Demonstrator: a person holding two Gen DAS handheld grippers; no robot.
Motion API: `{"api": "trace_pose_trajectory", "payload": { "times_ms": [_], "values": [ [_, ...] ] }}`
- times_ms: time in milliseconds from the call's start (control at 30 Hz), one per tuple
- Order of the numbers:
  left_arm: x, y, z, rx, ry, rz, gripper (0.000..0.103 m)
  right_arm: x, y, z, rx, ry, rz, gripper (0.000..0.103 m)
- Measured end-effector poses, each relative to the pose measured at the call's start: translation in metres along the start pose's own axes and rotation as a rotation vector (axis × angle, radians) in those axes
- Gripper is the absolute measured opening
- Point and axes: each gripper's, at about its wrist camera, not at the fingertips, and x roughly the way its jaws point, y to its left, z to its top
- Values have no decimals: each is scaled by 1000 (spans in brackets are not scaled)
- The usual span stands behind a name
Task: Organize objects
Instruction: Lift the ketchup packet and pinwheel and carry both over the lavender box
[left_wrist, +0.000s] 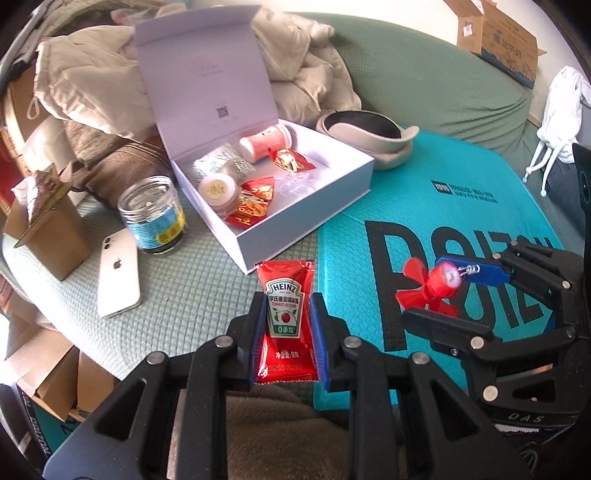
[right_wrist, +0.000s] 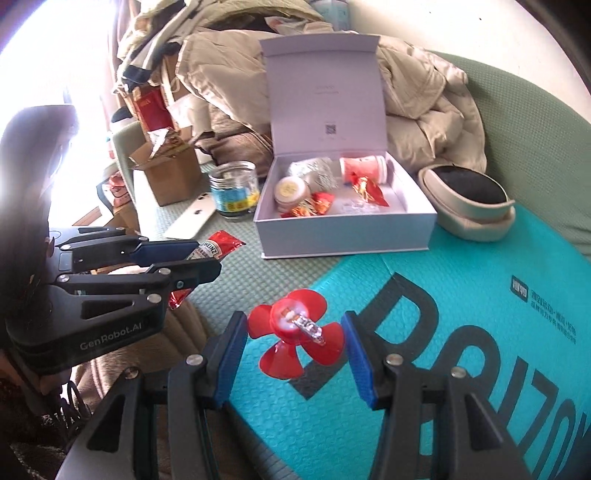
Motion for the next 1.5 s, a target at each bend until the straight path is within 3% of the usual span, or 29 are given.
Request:
{"api": "trace_pose_trajectory", "payload": {
  "times_ms": [533, 1500],
  "values": [
    [-28, 9, -3, -26, -18, 51, 22, -5, 15, 14, -71, -26, 52, 53],
    [49, 22, 86, 26, 56, -16, 22, 54, -50, 88, -62, -6, 29, 53]
  ]
}}
